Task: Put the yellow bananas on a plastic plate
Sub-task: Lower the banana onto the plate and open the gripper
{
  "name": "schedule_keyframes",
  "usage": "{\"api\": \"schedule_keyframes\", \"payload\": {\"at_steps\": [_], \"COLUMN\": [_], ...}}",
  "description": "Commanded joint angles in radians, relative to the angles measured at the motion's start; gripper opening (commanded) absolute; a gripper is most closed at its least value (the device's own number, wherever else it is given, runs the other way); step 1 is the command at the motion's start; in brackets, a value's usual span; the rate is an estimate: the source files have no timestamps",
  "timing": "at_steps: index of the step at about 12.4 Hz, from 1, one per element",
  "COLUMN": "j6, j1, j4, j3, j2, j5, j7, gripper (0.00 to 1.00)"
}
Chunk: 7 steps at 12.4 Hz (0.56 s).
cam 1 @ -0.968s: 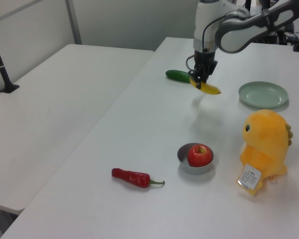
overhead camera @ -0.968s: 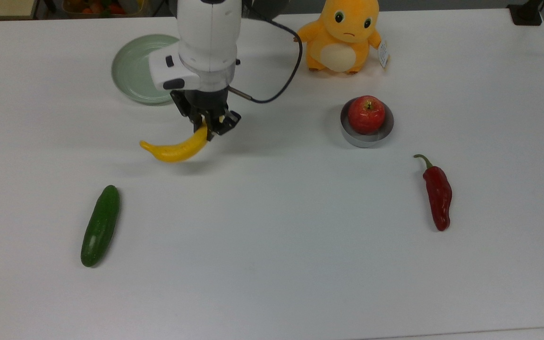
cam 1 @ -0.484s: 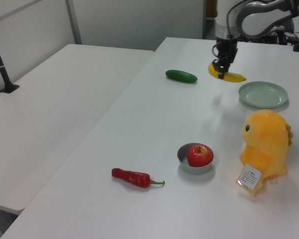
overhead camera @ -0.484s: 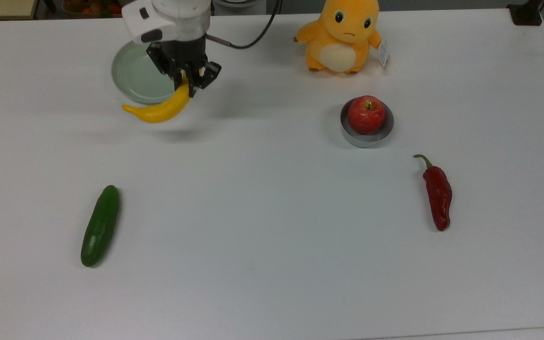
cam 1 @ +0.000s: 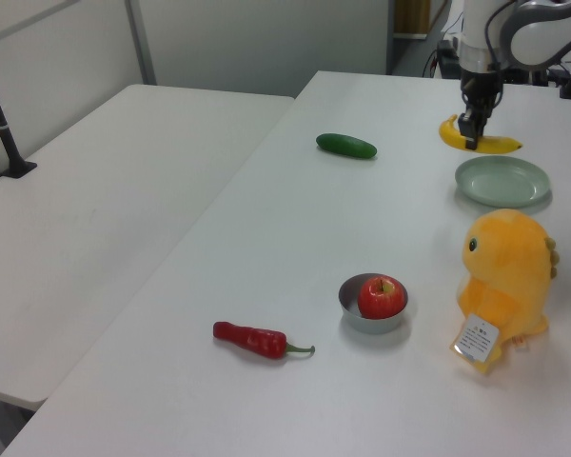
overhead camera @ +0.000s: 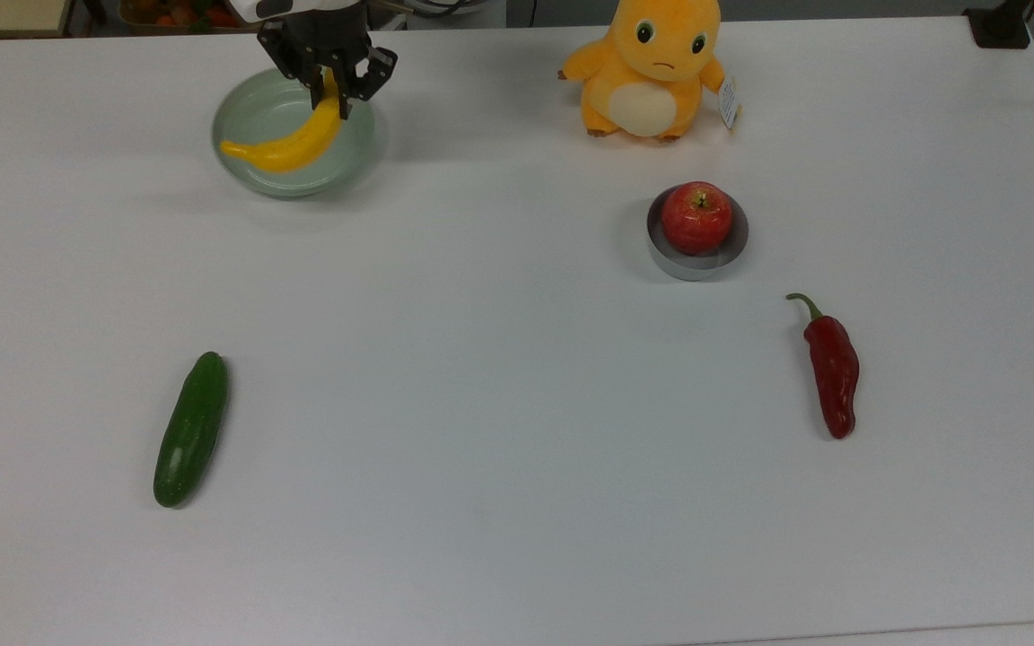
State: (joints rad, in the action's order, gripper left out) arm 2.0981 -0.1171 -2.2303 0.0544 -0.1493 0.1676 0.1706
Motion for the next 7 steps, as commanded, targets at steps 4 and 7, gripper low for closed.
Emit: {"api": "schedule_keyframes", "payload": {"at_steps": [4,7], "j6": [-0.029,-0.084], "j1": [-0.062,-0.073], "j4": [-0.054,-0.051], "j3": [-0.007,-0.008], "j2": [-0.007,0.008], "j5": [-0.019,-0.014], "j7": [-0.104,-0.131], "gripper": [0.22,0.57]}}
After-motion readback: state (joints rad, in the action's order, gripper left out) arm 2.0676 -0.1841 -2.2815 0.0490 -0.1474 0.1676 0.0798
